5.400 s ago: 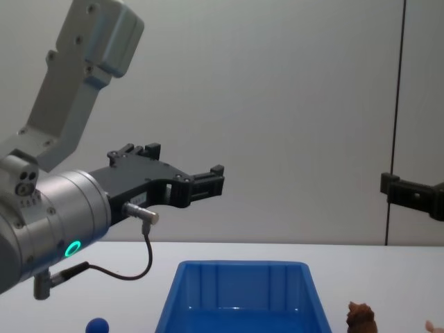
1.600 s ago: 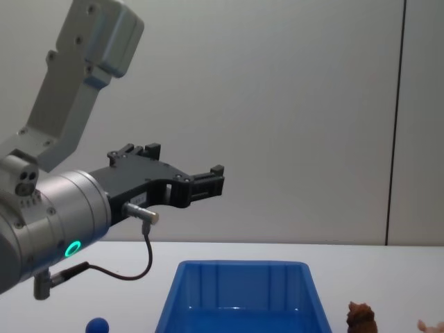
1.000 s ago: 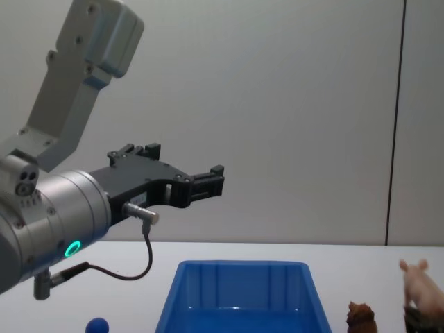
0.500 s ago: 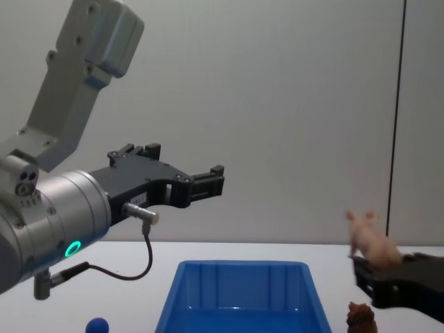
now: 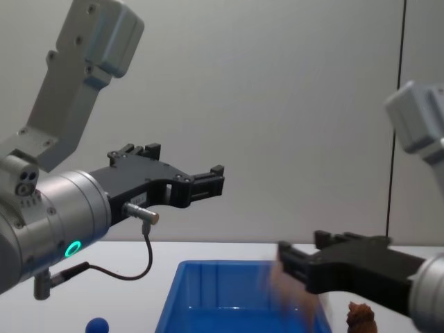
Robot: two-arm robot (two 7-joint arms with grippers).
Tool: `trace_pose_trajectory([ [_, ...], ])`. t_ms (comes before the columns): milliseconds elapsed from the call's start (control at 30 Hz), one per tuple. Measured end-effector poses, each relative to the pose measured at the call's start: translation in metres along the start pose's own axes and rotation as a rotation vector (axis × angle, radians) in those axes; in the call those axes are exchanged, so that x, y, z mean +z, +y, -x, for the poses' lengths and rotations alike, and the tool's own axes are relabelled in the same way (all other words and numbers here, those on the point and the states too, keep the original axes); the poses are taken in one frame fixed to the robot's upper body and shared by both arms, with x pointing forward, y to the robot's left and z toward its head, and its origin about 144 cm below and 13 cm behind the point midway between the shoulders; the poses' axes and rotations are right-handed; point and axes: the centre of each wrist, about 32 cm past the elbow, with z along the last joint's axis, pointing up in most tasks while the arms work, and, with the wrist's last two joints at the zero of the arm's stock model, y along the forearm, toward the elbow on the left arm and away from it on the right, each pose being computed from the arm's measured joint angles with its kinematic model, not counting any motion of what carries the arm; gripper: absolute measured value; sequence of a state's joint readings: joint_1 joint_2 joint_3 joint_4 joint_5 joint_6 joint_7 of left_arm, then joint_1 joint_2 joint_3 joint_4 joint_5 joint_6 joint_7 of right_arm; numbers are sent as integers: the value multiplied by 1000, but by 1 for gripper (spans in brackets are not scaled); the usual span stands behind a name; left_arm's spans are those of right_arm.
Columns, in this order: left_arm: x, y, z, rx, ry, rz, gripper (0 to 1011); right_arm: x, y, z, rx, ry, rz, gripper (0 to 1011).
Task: Pick up the two dolls from the table and place them into the box.
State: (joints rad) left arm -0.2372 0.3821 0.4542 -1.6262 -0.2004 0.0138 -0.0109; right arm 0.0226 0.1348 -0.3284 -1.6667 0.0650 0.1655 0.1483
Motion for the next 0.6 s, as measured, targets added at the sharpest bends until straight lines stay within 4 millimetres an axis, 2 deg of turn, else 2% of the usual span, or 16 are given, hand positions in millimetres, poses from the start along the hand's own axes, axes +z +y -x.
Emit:
trace_pose_trajectory([
  [200,0,0,0,0,0,0,1001,1,14,5,111,6,1,683],
  [233,0,0,0,0,0,0,1001,1,16,5,122,8,3,683],
  [267,0,0,0,0,0,0,1001,1,17,6,131,8,5,743],
  [400,0,0,0,0,0,0,1001,1,25,8,175,13,15,830],
  [433,0,0,0,0,0,0,1001,1,25,8,175,13,15,890],
  [600,0,0,0,0,0,0,1001,0,30,9,186,15,27,1001],
])
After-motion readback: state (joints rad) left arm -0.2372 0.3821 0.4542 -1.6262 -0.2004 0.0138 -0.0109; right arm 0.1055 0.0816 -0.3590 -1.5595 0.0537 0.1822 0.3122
